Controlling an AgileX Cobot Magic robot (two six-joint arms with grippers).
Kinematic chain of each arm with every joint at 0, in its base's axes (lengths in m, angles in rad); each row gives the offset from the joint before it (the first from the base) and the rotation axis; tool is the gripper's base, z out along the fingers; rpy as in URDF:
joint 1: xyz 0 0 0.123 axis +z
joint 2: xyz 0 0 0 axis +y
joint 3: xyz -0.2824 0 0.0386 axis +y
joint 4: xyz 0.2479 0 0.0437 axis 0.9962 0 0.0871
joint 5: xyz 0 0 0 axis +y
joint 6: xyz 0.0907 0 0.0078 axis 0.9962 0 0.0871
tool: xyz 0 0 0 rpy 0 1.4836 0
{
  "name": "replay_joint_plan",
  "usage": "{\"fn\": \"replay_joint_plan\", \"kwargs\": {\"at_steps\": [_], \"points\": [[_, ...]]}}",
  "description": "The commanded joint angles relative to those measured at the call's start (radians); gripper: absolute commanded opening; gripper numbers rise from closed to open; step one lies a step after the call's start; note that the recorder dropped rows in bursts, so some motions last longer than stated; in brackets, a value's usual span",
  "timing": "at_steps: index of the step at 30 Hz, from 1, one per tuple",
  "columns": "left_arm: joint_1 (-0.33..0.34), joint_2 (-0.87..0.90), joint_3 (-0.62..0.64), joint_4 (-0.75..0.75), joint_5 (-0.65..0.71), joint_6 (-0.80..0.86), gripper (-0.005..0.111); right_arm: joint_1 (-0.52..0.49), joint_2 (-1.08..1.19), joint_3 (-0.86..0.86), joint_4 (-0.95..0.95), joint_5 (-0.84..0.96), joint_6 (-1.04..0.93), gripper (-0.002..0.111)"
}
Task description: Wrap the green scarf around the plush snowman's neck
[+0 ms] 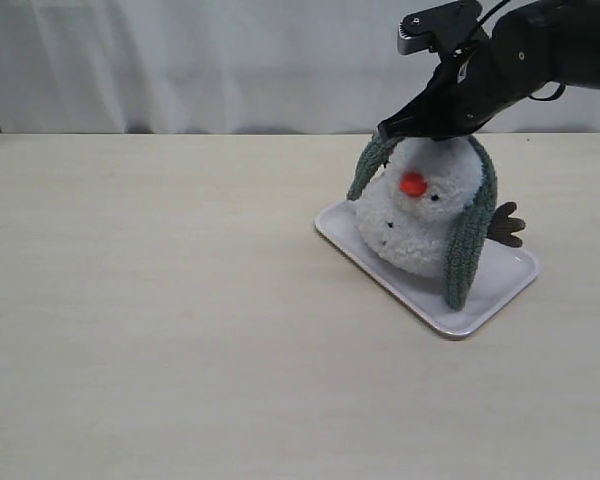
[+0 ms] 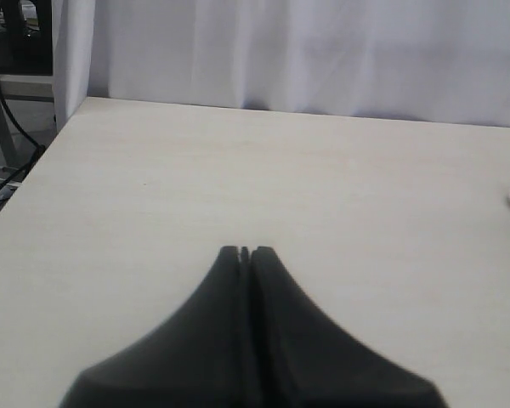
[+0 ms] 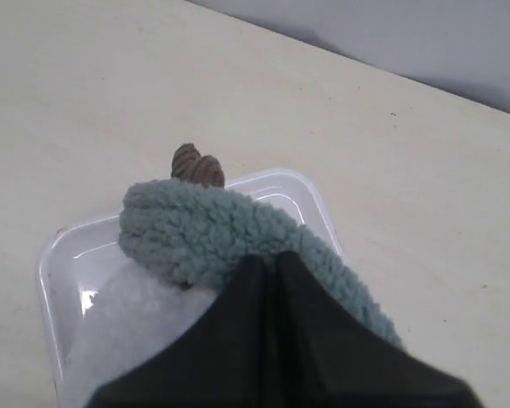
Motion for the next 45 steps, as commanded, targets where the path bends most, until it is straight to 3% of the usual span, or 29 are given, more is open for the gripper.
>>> {"fn": "replay_joint_plan", "kwargs": {"at_steps": [1,7,12,17,22,23,29,45], "points": [[-0.001,-0.002,0.003,0.001,-0.012,0.000,0.000,-0.001,0.006,-0.004,-0.004,0.067,-0.019,0.004],[-0.001,-0.002,0.003,0.001,-0.012,0.000,0.000,-0.001,0.002,-0.004,-0.004,0.161,-0.082,0.005],[-0.001,-0.002,0.003,0.001,-0.012,0.000,0.000,-0.001,-0.052,-0.004,0.086,0.176,-0.188,0.021],[-0.001,-0.002,0.003,0.001,-0.012,0.000,0.000,-0.001,-0.097,-0.004,0.191,0.257,-0.321,0.023],[-0.001,-0.002,0.003,0.001,-0.012,0.000,0.000,-0.001,-0.191,-0.004,0.221,0.306,-0.317,0.064],[-0.001,-0.002,0.003,0.001,-0.012,0.000,0.000,-0.001,-0.208,-0.004,0.232,0.330,-0.332,0.068],[-0.001,-0.002,0.003,0.001,-0.012,0.000,0.000,-0.001,-0.217,0.011,0.232,0.439,-0.419,0.069],[-0.001,-0.002,0.003,0.001,-0.012,0.000,0.000,-0.001,-0.148,0.071,0.221,0.332,-0.435,0.069]]}}
